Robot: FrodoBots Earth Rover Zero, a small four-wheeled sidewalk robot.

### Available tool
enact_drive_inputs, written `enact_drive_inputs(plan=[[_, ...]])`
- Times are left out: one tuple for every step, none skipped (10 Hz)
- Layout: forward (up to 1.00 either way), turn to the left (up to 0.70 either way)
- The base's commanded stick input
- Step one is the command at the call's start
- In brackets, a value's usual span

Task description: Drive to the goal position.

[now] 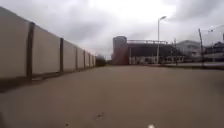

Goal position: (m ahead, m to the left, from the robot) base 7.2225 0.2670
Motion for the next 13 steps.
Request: enact_drive_inputs(plan=[[0.7, 0.0], [0.7, 0.0], [0.7, 0.0], [0.7, 0.0], [0.7, 0.0], [0.7, 0.0], [0.7, 0.0], [0.7, 0.0], [0.7, 0.0], [0.7, 0.0], [0.7, 0.0], [0.7, 0.0], [0.7, 0.0]])
